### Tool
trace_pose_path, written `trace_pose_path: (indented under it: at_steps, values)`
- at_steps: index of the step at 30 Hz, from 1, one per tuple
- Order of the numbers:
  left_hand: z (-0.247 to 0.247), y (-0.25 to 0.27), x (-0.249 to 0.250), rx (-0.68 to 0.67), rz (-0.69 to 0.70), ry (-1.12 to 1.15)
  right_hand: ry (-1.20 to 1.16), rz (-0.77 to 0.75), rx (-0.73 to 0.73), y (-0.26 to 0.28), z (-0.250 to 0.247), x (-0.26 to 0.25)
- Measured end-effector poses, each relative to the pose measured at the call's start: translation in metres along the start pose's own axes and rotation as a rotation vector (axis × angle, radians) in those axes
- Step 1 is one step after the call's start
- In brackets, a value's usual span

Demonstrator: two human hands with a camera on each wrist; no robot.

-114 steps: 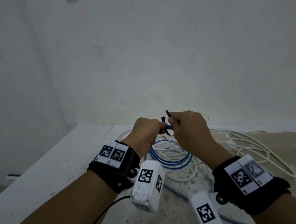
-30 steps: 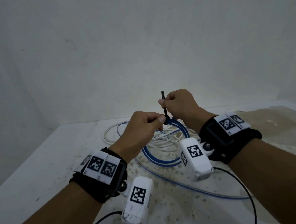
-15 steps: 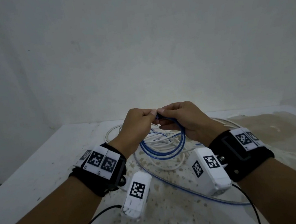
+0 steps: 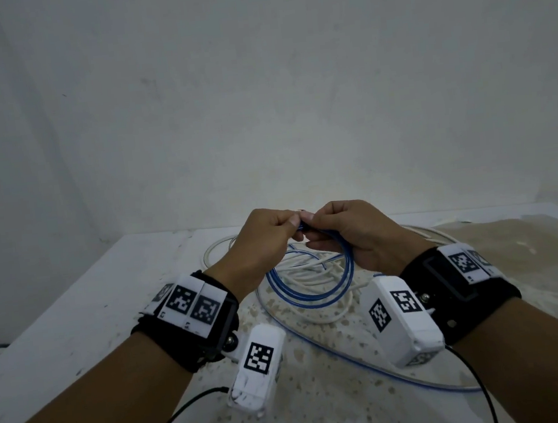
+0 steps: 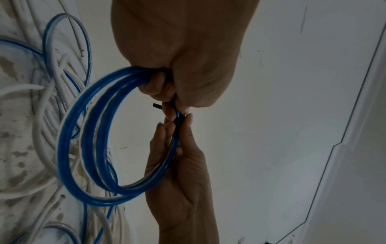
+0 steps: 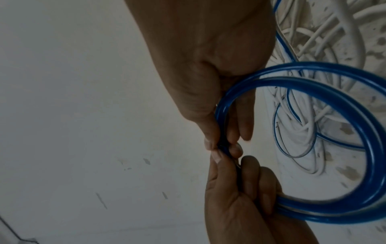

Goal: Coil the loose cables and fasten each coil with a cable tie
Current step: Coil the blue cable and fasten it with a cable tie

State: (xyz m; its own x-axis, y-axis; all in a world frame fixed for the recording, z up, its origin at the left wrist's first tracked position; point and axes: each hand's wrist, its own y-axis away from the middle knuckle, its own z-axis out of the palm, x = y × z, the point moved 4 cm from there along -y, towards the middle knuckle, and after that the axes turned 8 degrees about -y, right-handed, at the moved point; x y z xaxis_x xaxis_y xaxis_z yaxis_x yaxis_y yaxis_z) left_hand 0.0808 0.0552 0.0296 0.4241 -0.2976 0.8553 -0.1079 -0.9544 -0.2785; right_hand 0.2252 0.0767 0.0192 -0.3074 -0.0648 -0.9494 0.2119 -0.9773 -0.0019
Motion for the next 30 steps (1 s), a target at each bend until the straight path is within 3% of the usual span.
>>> trace_pose_path:
  at_steps: [8,19,26,30]
  values:
    - [-0.002,-0.004,-0.004,0.065,-0.03,-0.024,-0.02,0.016,0.034,0.001,0.0,-0.003]
    - [-0.005,-0.004,-0.008,0.057,-0.029,-0.132,0.048,0.039,0.078,0.002,0.006,0.006]
    - [0.007,0.002,0.001,0.016,0.028,-0.218,0.124,0.163,0.107,0.004,0.004,0.004]
    - [0.013,0.0,-0.002,0.004,0.03,-0.228,0.128,0.085,0.13,0.004,0.007,-0.003]
